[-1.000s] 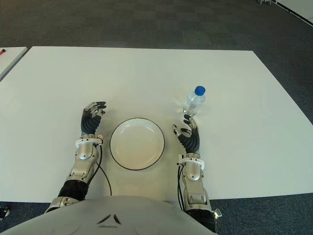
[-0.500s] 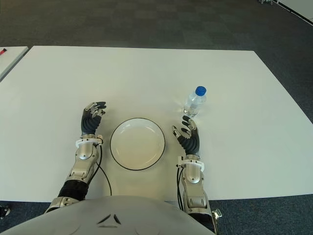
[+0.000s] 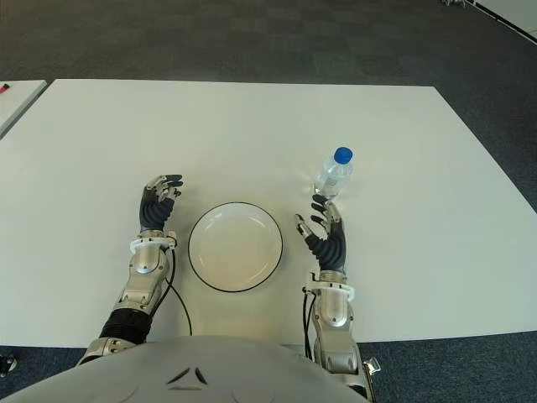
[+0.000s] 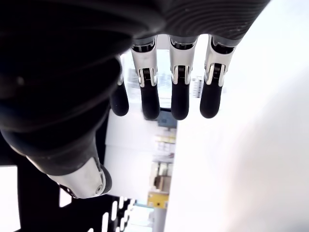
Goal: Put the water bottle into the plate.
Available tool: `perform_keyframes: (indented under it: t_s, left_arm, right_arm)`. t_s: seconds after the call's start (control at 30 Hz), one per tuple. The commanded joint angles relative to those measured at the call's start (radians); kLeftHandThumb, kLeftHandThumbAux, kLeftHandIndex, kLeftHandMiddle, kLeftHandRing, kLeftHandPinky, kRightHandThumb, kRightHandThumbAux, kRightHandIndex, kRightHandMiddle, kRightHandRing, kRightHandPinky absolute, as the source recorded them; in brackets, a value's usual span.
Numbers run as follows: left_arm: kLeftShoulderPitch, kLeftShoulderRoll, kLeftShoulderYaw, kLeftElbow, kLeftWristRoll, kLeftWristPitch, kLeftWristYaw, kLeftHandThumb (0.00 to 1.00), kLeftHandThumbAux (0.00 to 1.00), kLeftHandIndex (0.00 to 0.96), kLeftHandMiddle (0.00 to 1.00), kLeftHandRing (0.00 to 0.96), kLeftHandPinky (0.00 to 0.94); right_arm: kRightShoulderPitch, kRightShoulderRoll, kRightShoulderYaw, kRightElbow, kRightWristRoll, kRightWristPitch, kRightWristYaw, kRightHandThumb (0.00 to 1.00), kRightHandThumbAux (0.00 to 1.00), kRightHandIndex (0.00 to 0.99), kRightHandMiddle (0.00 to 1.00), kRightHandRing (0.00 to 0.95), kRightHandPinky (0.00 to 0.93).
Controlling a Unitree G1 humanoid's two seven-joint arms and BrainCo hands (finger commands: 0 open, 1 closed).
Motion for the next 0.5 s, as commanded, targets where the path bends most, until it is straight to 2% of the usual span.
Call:
perform_keyframes:
  t_s: [0.03, 0.23, 0.5]
  left_arm:
    - [0.007, 0.001, -0.001, 0.003, 0.007, 0.003, 0.002, 0.716, 0.710, 0.413, 0.329, 0.340, 0.371]
    - [0.007, 0.000, 0.000, 0.005, -0.002, 0.003, -0.005, 0.716, 0.709, 0.413, 0.328, 0.338, 0.370]
    - [0.003, 0.000, 0.001, 0.011, -0.010, 0.001, -0.010, 0.716, 0.709, 0.413, 0.330, 0.343, 0.381]
  right_arm:
    - [0.017, 0.001, 0.006, -0.019, 0.019, -0.042, 0.015, 0.615, 0.763, 0.199, 0.229, 0.228, 0.283]
    - [0.019, -0.001, 0.002, -0.012, 0.035, -0.099, 0.022, 0.623, 0.773, 0.186, 0.233, 0.230, 0.288]
    - [0.024, -0.005, -0.005, -0.021, 0.041, -0.113, 0.032, 0.627, 0.745, 0.173, 0.225, 0.226, 0.292]
